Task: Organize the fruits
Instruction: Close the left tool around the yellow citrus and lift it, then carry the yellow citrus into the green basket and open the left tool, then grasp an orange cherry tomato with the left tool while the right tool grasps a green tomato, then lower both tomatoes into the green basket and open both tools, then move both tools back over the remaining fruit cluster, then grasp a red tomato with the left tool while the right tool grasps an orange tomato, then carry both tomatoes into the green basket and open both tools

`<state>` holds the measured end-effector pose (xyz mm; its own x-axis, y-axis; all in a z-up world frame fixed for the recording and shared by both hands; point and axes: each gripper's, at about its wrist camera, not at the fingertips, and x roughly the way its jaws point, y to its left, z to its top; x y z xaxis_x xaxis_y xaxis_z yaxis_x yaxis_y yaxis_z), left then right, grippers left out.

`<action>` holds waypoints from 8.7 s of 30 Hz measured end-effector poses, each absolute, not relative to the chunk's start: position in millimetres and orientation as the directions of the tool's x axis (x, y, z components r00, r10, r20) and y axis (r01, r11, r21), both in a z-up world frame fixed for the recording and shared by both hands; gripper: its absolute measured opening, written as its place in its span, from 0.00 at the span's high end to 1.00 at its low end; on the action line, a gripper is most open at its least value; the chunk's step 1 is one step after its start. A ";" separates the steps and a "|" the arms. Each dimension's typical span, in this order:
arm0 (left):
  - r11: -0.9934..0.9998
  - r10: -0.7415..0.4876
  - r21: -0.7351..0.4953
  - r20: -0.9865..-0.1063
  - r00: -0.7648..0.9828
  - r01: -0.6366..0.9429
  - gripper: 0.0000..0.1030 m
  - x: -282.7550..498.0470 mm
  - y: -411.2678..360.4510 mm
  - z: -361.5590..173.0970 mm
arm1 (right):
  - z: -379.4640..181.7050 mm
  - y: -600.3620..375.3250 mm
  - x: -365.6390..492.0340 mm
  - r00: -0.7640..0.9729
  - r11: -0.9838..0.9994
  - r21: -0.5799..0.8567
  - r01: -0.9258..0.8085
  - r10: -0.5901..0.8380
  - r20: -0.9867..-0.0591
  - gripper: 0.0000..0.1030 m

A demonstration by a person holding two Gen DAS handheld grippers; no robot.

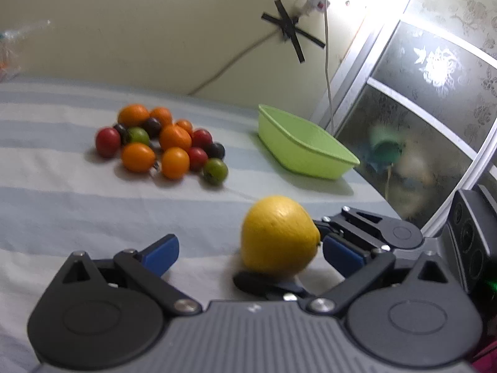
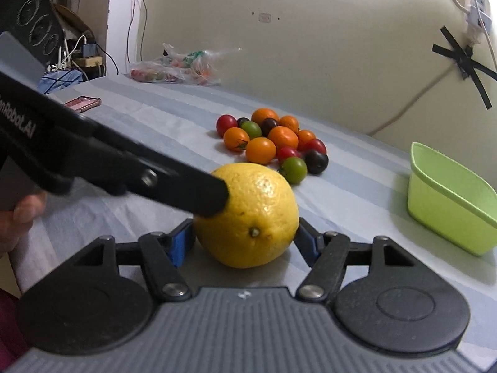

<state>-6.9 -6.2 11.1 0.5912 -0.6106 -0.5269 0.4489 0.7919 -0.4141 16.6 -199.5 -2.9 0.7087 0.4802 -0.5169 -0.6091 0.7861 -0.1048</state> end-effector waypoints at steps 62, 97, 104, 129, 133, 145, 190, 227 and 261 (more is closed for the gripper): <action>0.925 -0.376 -0.099 -0.379 0.845 0.367 0.14 32.0 1.3 51.0 | 22.9 -255.7 62.3 0.878 0.924 0.034 -0.381 0.373 -0.300 0.54; 0.864 -0.342 0.125 -0.564 0.752 0.487 0.59 61.6 -43.1 10.0 | -2.2 -208.3 88.2 0.759 0.888 -0.046 -0.457 0.363 -0.541 0.73; 0.872 -0.263 0.211 -0.560 0.785 0.442 0.71 59.5 -52.6 5.4 | -1.9 -210.9 90.2 0.741 0.872 -0.033 -0.488 0.393 -0.545 0.68; 0.777 -0.552 -0.018 -0.500 0.667 0.630 0.71 95.0 -189.7 57.7 | 26.6 -347.7 70.7 0.949 0.988 -0.021 -0.150 0.138 -0.283 0.74; 0.779 -0.541 -0.009 -0.516 0.664 0.627 0.71 115.0 -221.3 53.1 | 23.7 -363.4 91.3 0.946 0.994 -0.019 -0.109 0.097 -0.310 0.73; 0.824 -0.493 -0.006 -0.499 0.712 0.566 0.49 115.5 -214.0 50.2 | 15.8 -374.0 96.9 0.949 0.995 0.053 -0.087 0.099 -0.300 0.54; 0.999 0.042 0.042 -0.621 0.783 -0.020 0.40 58.9 44.9 3.1 | -0.1 -202.0 65.7 0.753 0.908 0.157 -0.389 0.411 -0.514 0.55; 0.926 -0.372 -0.277 -0.552 0.746 0.257 0.45 105.7 81.4 25.3 | 9.2 -121.5 96.2 0.701 0.812 -0.015 -0.584 0.495 -0.514 0.54; 0.786 -0.581 -0.225 -0.588 0.563 0.576 0.71 152.4 -196.6 39.0 | 16.8 -356.9 115.5 0.926 0.998 0.021 -0.051 0.055 -0.374 0.67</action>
<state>152.4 -196.6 39.0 0.5626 -0.5811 -0.5880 0.5759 0.7858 -0.2254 115.5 -356.9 16.8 0.9259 0.0548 -0.3738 -0.0505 0.9985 0.0213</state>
